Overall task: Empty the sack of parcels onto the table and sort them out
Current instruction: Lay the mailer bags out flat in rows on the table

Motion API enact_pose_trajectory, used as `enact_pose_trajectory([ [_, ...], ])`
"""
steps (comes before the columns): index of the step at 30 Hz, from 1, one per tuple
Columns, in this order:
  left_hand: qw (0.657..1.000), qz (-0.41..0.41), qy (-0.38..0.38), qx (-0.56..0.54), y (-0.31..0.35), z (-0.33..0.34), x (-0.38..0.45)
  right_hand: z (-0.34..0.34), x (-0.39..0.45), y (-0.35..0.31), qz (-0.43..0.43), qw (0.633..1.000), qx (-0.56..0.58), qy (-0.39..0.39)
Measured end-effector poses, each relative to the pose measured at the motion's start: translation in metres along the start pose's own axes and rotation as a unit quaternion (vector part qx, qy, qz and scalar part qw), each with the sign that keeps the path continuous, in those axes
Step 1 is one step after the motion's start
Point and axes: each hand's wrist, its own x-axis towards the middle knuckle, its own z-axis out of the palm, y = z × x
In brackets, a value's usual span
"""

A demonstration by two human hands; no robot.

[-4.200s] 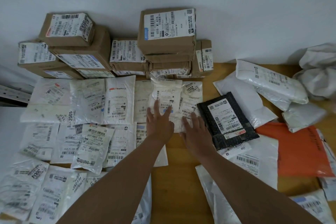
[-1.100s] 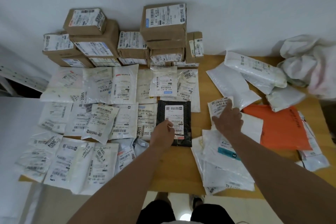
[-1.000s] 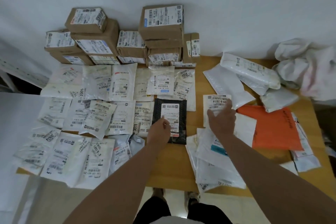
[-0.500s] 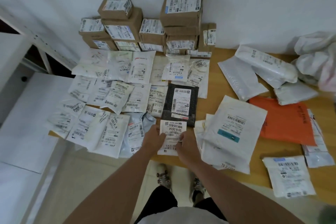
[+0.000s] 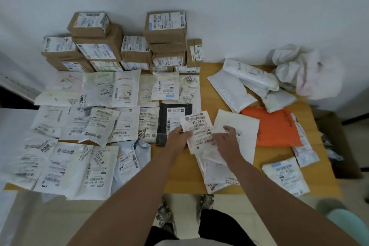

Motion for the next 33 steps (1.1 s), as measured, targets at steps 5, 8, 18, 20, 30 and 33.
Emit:
enact_pose_trajectory([
  [5,0.994,-0.028,0.088,-0.061,0.019,0.03,0.024,-0.054,0.037,0.014,0.069,0.944,-0.265,0.183],
  [8,0.992,-0.029,0.125,-0.018,0.028,0.039,0.044,-0.075,0.053,0.019,0.123,0.951,-0.249,0.136],
  [18,0.948,-0.005,0.167,0.272,0.051,0.073,0.097,-0.054,0.098,-0.017,-0.102,0.921,-0.375,0.023],
  [20,0.929,-0.011,0.191,0.318,0.048,0.074,0.104,-0.047,0.109,-0.023,-0.08,0.915,-0.396,-0.012],
  [30,0.859,0.063,0.201,0.468,0.011,0.101,0.078,-0.085,0.133,0.007,-0.045,0.877,-0.478,0.004],
  [33,0.867,0.009,0.157,0.474,-0.014,0.107,0.06,-0.086,0.135,0.007,-0.07,0.843,-0.531,-0.044],
])
